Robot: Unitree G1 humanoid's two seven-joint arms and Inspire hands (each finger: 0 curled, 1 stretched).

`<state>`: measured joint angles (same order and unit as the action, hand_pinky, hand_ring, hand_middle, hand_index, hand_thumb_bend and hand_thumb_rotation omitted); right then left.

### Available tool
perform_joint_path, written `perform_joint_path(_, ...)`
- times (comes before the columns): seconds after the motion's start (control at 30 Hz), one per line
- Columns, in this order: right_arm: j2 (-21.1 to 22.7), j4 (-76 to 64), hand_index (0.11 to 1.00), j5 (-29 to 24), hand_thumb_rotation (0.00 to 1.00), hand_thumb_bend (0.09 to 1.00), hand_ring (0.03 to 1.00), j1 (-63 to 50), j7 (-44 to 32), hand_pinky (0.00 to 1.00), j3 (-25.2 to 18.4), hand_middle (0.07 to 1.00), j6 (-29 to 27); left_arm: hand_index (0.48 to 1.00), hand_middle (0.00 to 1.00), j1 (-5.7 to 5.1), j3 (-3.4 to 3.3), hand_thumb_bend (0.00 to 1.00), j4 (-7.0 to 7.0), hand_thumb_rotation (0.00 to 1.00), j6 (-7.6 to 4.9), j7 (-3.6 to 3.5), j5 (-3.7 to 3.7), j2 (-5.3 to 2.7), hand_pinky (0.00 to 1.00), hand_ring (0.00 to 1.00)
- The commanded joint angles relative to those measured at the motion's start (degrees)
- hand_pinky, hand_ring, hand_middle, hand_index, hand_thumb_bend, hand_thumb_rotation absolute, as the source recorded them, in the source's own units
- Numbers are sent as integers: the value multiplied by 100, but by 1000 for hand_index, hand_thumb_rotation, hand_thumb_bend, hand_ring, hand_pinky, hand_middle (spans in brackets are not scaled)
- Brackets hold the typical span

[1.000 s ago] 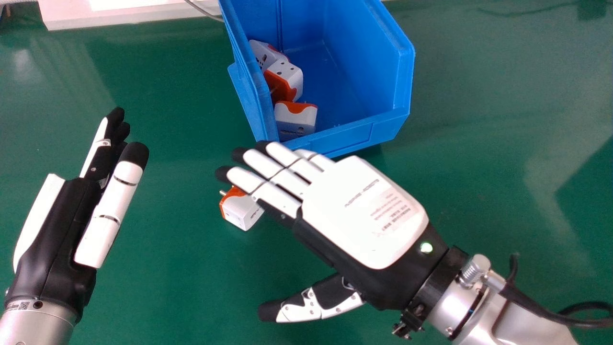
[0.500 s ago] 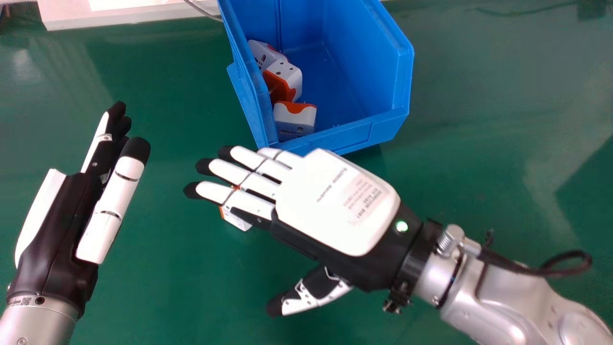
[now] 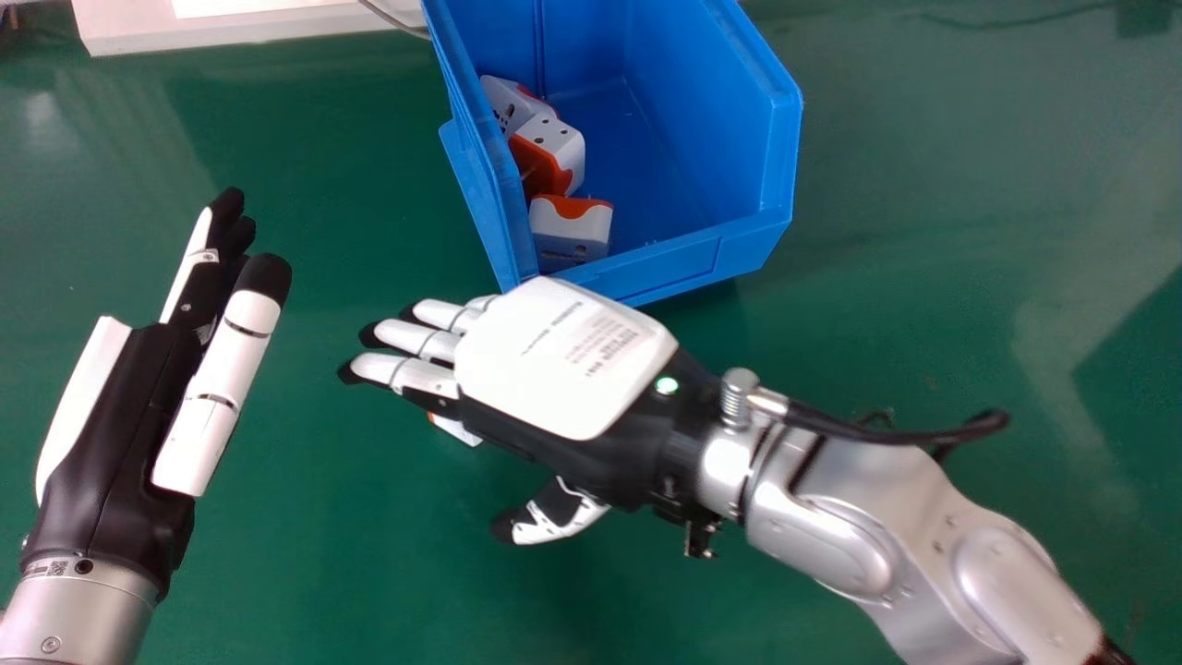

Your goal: Pick all objects and put in blue box

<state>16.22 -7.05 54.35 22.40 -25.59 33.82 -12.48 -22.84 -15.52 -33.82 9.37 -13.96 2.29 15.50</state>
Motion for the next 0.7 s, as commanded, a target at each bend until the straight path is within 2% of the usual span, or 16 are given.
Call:
perform_joint_path(0.0,-106,12,939,85,2,267,959,238,-117,866,78,983,98,1000,1000,69,1,516,-19,1000,-37,25,-4,37,1000,1000)
perform_joint_path(0.2,-264,471,950,379,0,326,962,666,-327,871,372,994,243,1000,1000,123,28,519,33,1000,-38,22,-10,51,1000,1000)
perform_joint_path(0.4,-381,897,950,557,152,346,967,1044,-295,884,558,994,236,1000,1000,146,36,515,57,1000,-30,10,5,70,1000,1000)
perform_joint_path(0.47,-439,1120,950,677,178,355,970,1199,-201,888,652,995,242,1000,1000,145,39,512,65,1000,-33,7,5,74,1000,1000)
perform_joint_path(0.67,-535,1482,948,1048,219,461,977,1568,-48,914,825,999,318,1000,1000,135,67,506,63,1000,-43,20,-16,74,1000,1000)
